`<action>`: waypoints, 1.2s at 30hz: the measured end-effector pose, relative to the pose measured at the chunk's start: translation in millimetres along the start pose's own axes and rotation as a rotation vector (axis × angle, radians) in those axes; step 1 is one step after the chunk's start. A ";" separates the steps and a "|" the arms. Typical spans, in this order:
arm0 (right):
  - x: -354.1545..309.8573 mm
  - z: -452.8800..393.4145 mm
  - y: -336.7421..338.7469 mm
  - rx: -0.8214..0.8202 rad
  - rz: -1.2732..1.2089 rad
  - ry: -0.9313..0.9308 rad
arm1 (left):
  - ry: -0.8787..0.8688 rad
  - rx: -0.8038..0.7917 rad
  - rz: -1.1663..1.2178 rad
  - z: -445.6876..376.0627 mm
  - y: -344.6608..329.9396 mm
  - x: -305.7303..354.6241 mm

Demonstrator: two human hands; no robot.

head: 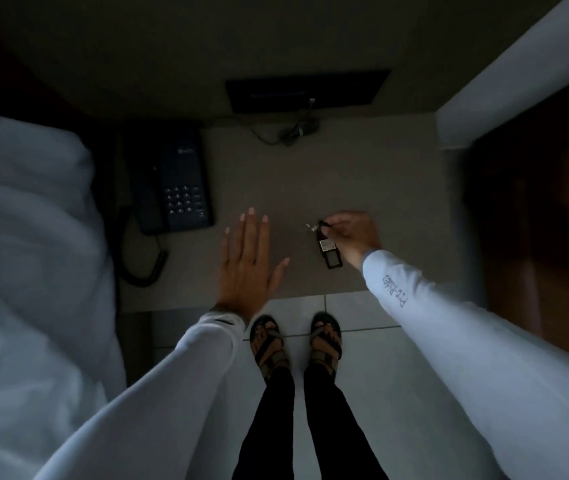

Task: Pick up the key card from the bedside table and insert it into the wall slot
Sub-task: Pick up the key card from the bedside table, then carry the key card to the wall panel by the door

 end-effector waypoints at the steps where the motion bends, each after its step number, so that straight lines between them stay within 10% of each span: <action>1: -9.3 6.1 9.3 0.001 -0.025 -0.004 | -0.003 0.009 -0.001 -0.7 16.8 3.5; 21: -260.1 164.8 246.0 0.298 -0.279 0.364 | -0.326 0.453 -0.019 -75.9 374.7 116.3; 36: -249.3 412.9 514.9 0.950 -0.241 0.555 | -0.914 0.752 0.105 -65.1 560.7 416.0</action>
Point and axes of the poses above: each hand's wrist, its own z-axis away from the middle knuckle, its own y-axis out of the back of the hand, x = y × z, the point moved 2 cm from there along -z, towards the middle knuckle
